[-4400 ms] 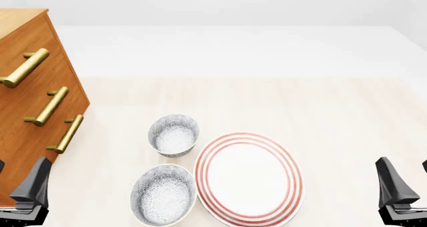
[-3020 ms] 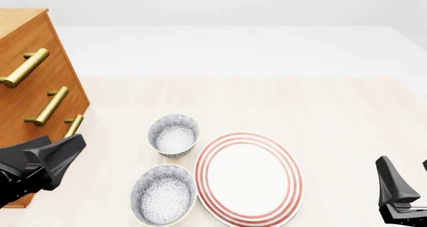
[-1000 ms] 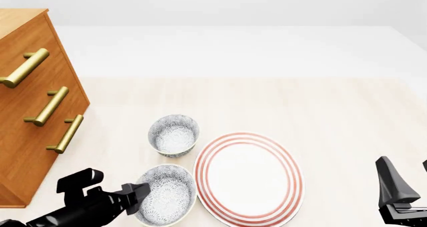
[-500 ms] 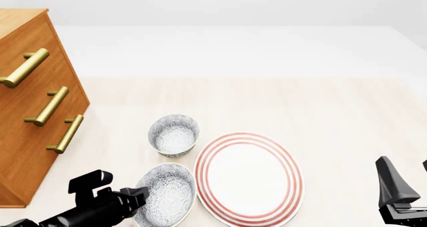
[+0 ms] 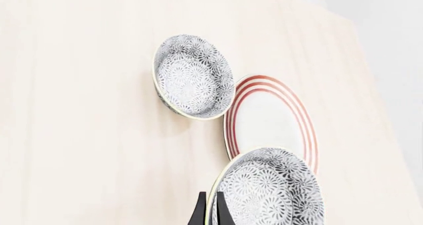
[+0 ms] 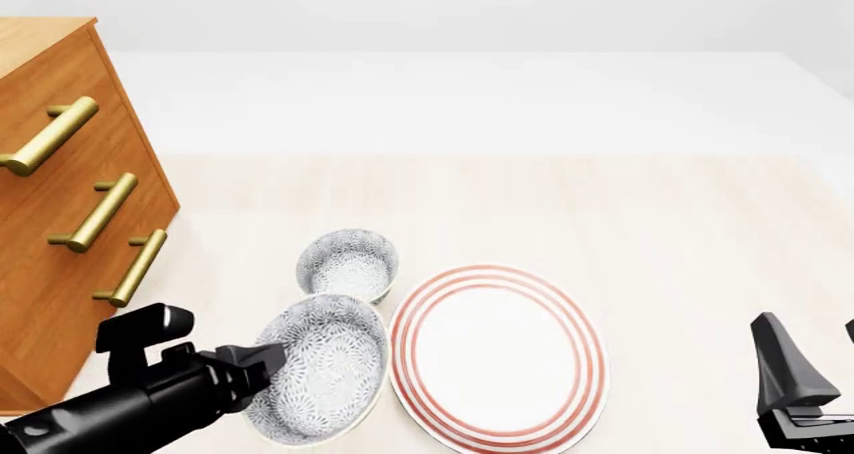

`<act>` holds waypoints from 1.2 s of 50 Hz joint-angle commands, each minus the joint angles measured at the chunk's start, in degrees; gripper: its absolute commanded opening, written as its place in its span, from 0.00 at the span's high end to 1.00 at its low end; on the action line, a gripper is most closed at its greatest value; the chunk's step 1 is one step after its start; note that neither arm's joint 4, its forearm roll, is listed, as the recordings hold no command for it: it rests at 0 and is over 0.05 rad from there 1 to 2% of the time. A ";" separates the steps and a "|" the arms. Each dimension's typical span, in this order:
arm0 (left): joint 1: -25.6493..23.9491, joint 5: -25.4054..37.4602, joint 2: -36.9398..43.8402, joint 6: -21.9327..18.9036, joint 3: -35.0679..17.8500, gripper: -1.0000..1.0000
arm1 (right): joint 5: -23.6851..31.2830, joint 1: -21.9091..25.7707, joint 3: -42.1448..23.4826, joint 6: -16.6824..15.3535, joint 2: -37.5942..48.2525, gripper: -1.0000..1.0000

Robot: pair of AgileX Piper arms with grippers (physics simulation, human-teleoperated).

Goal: Stack the bowl in the middle on the bowl at the back.

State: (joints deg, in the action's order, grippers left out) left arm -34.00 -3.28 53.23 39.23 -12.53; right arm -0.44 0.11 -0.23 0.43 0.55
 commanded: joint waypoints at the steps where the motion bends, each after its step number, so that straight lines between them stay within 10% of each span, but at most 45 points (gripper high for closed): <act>1: -2.05 16.19 -9.53 -3.30 -8.11 1.00 | 0.00 0.06 -0.02 -0.15 -0.04 0.00; 23: -8.52 31.43 -10.07 -14.64 -19.61 1.00 | 0.20 0.21 -0.08 -0.36 -0.23 0.00; 60: -21.04 40.64 -10.43 -16.81 -26.09 1.00 | 0.09 0.43 -0.16 -1.14 -0.42 0.00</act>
State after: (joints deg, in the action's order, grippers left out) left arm -52.05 36.38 42.43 22.93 -37.85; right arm -0.32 0.47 -0.35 -0.53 0.16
